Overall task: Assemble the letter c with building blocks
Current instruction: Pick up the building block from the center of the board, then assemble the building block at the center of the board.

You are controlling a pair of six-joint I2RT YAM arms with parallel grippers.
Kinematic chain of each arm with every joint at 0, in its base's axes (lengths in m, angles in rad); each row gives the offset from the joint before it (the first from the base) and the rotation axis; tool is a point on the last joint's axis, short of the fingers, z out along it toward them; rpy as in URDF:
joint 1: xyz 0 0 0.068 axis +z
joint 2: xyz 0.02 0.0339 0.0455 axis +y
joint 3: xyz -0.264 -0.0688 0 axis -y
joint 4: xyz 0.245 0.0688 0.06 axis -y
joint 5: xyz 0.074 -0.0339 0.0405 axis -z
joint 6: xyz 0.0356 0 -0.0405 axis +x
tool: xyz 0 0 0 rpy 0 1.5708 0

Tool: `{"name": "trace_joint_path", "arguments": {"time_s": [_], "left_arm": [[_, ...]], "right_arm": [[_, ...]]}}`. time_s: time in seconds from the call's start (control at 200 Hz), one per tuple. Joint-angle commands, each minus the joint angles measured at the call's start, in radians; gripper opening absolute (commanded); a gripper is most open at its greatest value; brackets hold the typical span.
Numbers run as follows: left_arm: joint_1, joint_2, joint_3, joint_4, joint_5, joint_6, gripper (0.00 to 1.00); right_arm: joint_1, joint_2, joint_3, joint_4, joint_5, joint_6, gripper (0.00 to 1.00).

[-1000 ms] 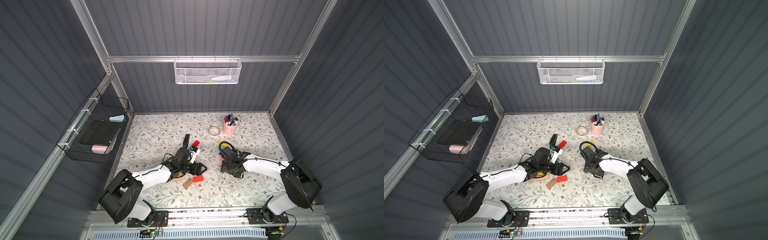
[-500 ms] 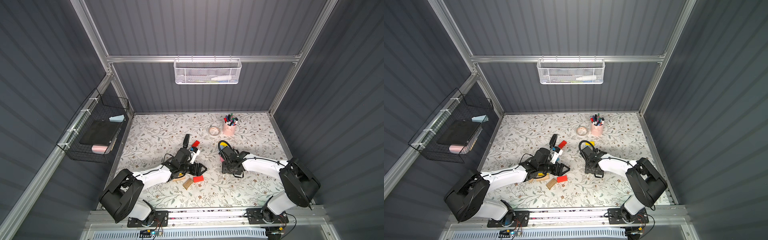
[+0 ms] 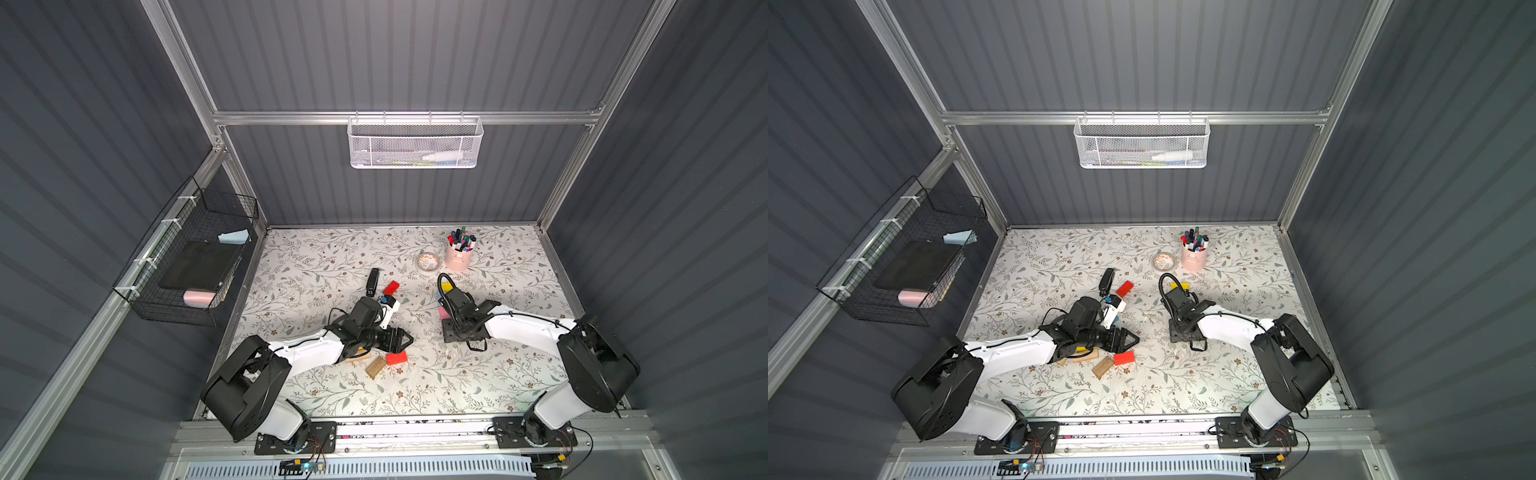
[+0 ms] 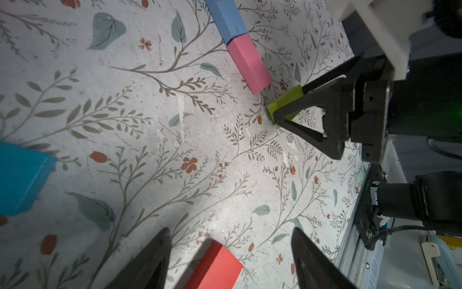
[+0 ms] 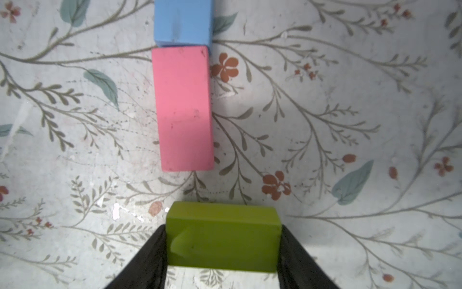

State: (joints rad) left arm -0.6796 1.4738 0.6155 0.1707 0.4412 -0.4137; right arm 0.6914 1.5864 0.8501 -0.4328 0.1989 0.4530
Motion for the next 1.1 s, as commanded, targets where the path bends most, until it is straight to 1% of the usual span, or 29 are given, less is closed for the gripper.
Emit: {"name": "trace_joint_path", "arguments": {"time_s": [0.0,0.15,0.375,0.52,0.69,0.881,1.091], "left_arm": [[0.005,0.015,-0.002,0.009,0.019,0.027,0.74],[0.005,0.021,0.0,0.01,0.022,0.029,0.73],[0.005,0.029,0.004,0.009,0.025,0.03,0.73],[0.006,0.033,0.009,0.009,0.028,0.03,0.73],[0.006,0.033,0.007,0.009,0.028,0.03,0.73],[0.006,0.027,0.004,0.01,0.028,0.029,0.73],[0.006,0.024,0.002,0.012,0.027,0.03,0.73]], "right_arm": [[-0.006,0.019,0.021,0.015,-0.013,-0.03,0.6],[-0.009,0.031,0.024,0.022,-0.016,-0.039,0.61],[-0.012,0.029,0.027,0.016,-0.01,-0.032,0.73],[-0.012,0.015,0.022,0.006,-0.01,-0.003,0.77],[-0.012,-0.003,0.005,0.009,-0.024,0.041,0.76],[-0.013,0.0,-0.003,0.009,-0.033,0.05,0.67],[-0.014,0.002,0.0,0.007,-0.026,0.047,0.67]]}}
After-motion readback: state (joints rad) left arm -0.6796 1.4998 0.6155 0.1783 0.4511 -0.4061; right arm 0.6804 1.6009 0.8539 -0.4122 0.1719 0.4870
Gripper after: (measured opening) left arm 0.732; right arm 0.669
